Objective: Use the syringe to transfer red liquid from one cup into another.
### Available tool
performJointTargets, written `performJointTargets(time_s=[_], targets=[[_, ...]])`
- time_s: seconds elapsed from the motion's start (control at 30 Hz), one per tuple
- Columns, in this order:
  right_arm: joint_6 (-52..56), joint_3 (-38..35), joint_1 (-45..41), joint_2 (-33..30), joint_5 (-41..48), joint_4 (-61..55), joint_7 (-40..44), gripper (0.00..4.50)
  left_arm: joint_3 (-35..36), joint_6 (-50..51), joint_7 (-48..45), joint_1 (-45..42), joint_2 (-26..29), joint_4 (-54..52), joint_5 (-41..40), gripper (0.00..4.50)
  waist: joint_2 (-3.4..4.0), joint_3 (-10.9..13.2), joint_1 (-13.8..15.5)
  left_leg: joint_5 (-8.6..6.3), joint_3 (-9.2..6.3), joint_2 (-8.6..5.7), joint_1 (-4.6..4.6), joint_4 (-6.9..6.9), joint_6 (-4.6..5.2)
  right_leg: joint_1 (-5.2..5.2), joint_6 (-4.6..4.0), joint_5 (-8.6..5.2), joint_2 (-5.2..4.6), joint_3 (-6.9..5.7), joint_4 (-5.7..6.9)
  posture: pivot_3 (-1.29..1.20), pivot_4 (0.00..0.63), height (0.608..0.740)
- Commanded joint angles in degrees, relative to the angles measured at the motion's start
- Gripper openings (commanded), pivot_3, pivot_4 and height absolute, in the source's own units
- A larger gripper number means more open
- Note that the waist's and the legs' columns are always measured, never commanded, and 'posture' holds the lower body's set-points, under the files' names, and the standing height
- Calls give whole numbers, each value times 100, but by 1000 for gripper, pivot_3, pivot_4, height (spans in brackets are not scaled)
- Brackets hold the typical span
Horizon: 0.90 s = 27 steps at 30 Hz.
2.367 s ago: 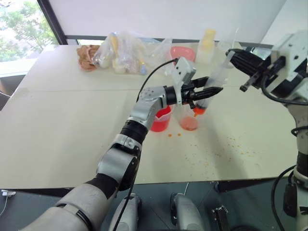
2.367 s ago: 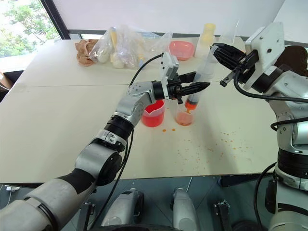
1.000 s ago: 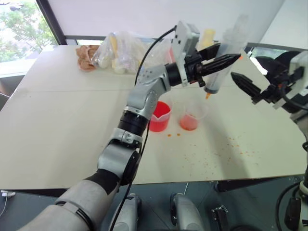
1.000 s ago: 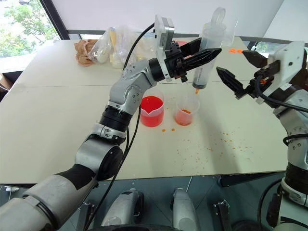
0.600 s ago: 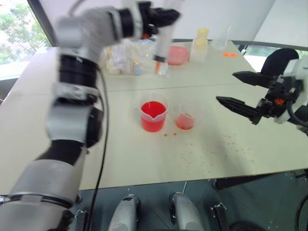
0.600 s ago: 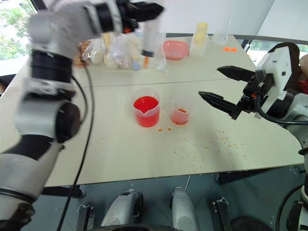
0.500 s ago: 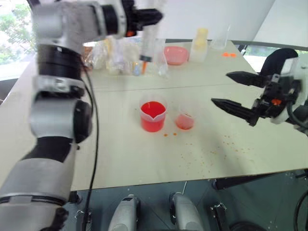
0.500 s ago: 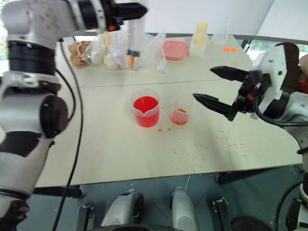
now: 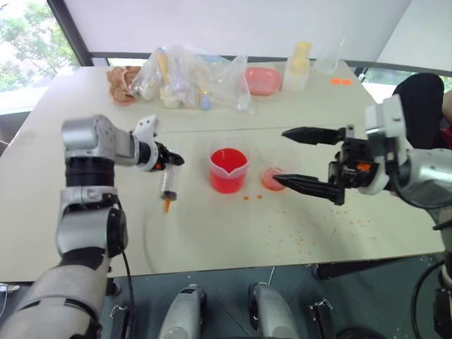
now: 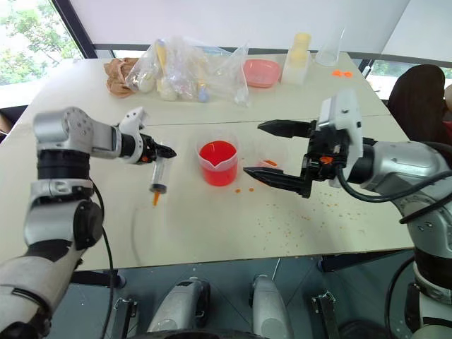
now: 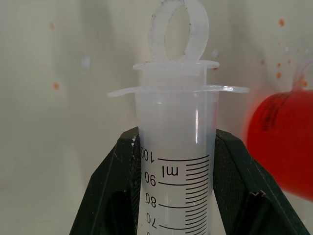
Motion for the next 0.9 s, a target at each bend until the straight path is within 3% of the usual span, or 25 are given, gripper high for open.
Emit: performJointTargets(time_s=[0.03, 0.13, 0.27, 0.4, 0.53, 0.8, 0.9], targets=[[-88, 165, -33, -11, -113, -181, 20, 4495, 326, -10, 201, -26, -129, -478, -20, 1965, 0, -1, 1, 0, 0, 0, 0, 0, -1, 0, 0, 0, -2, 1, 0, 0, 150, 740], [-89, 196, -12, 12, -146, -156, -25, 4500, 357, 51, 248, 42, -194, -586, -48, 3248, 0, -1, -3, 0, 0, -6, 2, 0, -1, 0, 0, 0, -5, 0, 1, 0, 150, 740], [-92, 173, 48, 30, -166, -143, -89, 4500, 378, 162, 253, 81, -172, -732, -73, 4452, 0, -1, -11, 0, 0, -10, 3, 0, -1, 0, 0, 0, -5, 0, 2, 0, 150, 740], [-103, 147, 168, 51, -191, -168, -136, 4500, 313, 198, 215, 169, -11, -947, -75, 4452, 0, -1, -14, 0, 0, -9, 3, -1, -1, 0, 0, 0, -5, 1, 2, 0, 150, 740], [-113, -105, 408, -10, -248, -85, -250, 4500, 517, -857, -217, 491, 217, -1840, -378, 4452, 1, -1, -15, -1, -1, -1, 4, -2, -3, -2, -1, 0, -6, 1, 3, 0, 150, 740], [-44, -1114, 1500, -6, -379, 179, -661, 4500, 501, -3148, -1097, 2642, 1090, -4068, -420, 4452, 10, -9, -8, -5, 7, 0, 7, -12, -22, -2, -8, 1, -28, 9, -15, 0, 150, 740], [-87, -1410, 1827, 13, -458, 227, -810, 4500, 771, -3357, -1148, 3345, 1159, -4435, -569, 4452, 10, -9, -4, -5, 9, -1, 6, -10, -21, -1, -26, -9, -30, 12, -16, 0, 150, 740]])
